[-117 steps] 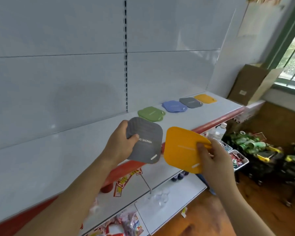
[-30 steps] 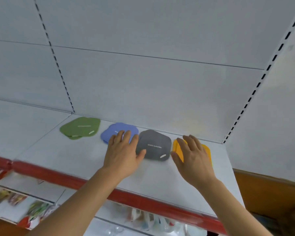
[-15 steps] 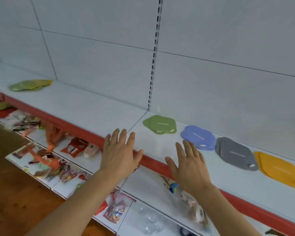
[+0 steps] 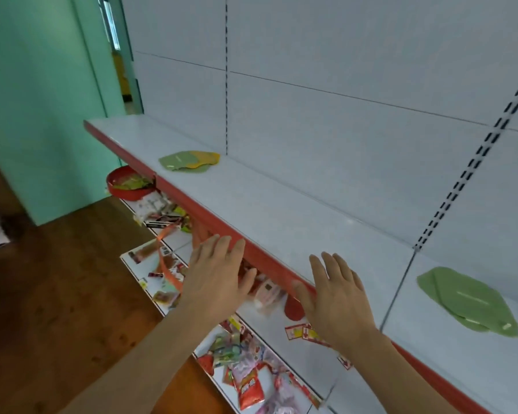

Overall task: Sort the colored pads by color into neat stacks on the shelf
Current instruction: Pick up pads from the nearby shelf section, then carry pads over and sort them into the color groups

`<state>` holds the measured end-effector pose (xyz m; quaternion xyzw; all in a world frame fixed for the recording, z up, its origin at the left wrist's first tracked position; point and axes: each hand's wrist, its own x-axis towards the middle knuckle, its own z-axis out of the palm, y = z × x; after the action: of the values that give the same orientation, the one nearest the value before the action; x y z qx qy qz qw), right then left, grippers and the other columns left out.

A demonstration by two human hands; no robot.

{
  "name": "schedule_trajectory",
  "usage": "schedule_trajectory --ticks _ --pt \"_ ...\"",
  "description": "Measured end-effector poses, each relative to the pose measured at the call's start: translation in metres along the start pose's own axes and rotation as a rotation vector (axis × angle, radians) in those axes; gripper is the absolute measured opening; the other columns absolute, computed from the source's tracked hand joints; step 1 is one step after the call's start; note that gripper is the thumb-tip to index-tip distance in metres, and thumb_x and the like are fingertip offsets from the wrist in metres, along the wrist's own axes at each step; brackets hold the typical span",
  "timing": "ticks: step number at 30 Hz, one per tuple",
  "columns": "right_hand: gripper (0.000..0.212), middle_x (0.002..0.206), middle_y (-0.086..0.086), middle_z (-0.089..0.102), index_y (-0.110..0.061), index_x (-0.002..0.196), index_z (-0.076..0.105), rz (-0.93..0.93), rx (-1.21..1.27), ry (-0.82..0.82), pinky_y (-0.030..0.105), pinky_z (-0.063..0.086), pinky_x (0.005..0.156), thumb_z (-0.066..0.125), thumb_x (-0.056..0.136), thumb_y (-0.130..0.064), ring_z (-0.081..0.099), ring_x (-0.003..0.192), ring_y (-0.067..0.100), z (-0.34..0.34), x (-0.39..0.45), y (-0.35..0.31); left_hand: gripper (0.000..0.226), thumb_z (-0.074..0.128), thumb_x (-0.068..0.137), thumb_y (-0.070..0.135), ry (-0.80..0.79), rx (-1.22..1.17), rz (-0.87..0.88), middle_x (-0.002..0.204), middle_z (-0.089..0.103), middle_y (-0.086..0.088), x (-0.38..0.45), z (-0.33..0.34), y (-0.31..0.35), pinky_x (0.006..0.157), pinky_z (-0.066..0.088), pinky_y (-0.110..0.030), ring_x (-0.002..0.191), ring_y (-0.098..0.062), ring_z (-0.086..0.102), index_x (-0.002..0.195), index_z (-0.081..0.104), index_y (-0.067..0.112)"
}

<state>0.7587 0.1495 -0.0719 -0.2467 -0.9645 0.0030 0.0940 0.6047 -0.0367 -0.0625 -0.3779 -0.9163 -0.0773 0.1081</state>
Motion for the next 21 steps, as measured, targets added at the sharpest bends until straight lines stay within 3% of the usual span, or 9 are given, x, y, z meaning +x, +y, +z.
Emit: schedule_trajectory --ticks 4,14,17,21 --pt "0.085 0.164 0.013 0.037 -0.017 0.158 0.037 -0.063 0.058 -0.007 0.050 0.028 0.125 0.009 0.098 -0.070 0.027 0.154 0.035 0.016 0.077 -0.055 0.068 0.028 0.100 0.060 -0.001 0.047 -0.055 0.152 0.052 -0.006 0.041 0.001 -0.071 0.120 0.037 -0.050 0.146 -0.030 0.043 0.152 0.048 0.021" --pt "0.077 0.157 0.015 0.048 -0.015 0.153 0.047 -0.177 0.080 -0.012 0.051 0.037 0.119 0.024 0.101 -0.066 0.038 0.149 0.036 0.047 0.239 -0.176 0.066 0.027 0.101 0.061 0.039 0.066 -0.186 0.150 0.055 -0.005 0.136 0.005 -0.219 0.118 0.040 -0.051 0.144 -0.029 0.046 0.148 0.051 0.022" --pt "0.075 0.158 0.014 0.045 -0.016 0.154 0.045 -0.166 0.071 -0.021 0.051 0.034 0.120 0.027 0.101 -0.066 0.035 0.150 0.035 0.055 0.281 -0.207 0.063 0.037 0.101 0.059 0.043 0.025 -0.193 0.150 0.056 -0.007 0.173 0.015 -0.263 0.118 0.040 -0.051 0.144 -0.030 0.047 0.148 0.053 0.020" --pt "0.079 0.163 0.011 0.038 -0.018 0.157 0.038 -0.091 0.048 -0.042 0.049 0.029 0.123 0.021 0.098 -0.067 0.027 0.153 0.033 0.072 0.329 -0.244 0.065 0.033 0.100 0.059 0.008 -0.001 -0.123 0.150 0.056 -0.004 0.228 0.034 -0.320 0.118 0.039 -0.050 0.144 -0.028 0.046 0.150 0.048 0.022"
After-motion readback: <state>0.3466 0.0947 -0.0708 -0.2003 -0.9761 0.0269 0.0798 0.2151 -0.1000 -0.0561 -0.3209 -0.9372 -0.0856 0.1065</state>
